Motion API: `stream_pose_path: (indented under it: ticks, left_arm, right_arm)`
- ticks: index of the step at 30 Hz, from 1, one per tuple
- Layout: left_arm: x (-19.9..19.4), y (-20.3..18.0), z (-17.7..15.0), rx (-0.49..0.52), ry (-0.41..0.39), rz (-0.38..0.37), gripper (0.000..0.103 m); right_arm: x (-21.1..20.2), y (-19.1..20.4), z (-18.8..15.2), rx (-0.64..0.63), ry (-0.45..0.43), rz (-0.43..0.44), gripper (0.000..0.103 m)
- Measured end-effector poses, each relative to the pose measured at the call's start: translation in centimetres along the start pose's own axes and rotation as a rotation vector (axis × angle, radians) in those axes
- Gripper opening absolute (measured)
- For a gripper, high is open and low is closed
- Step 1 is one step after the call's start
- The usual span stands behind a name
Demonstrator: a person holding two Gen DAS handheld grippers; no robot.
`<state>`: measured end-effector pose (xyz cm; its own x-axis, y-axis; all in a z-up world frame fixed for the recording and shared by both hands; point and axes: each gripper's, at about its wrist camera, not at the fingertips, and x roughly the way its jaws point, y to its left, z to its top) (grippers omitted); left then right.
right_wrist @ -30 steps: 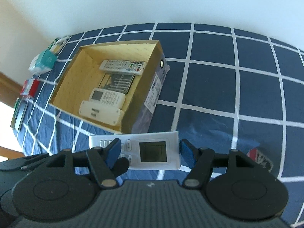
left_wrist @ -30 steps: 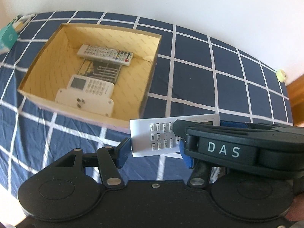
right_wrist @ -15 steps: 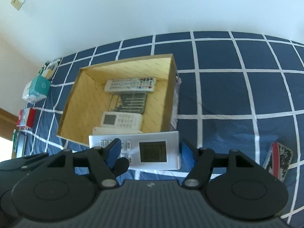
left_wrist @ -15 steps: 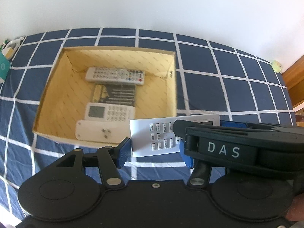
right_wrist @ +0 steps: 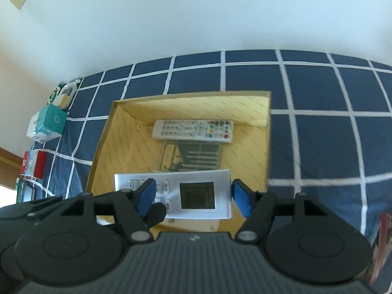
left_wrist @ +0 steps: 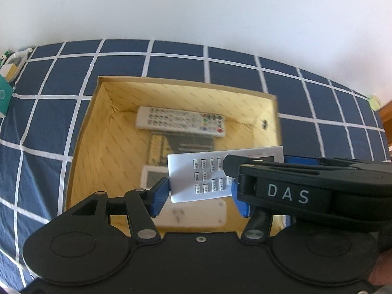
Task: Organize objects
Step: 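Lower the remote into the box on top of the TV remote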
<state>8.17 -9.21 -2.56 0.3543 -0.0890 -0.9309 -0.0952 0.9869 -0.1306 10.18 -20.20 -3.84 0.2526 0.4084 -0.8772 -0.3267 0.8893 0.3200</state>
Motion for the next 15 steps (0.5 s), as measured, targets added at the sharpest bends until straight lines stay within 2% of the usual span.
stream_pose_path:
  ticks: [6,15]
  left_arm:
    - [3.9,2.5,3.2,-0.002,0.033,-0.003,0.055]
    - [9.8,3.9,6.7,0.042,0.095,-0.005,0.055]
  right_arm:
    - [4.8,0.4,3.3,0.015,0.030,0.000,0.068]
    - [11.2,-0.9,6.4,0.061,0.067,-0.004,0.068]
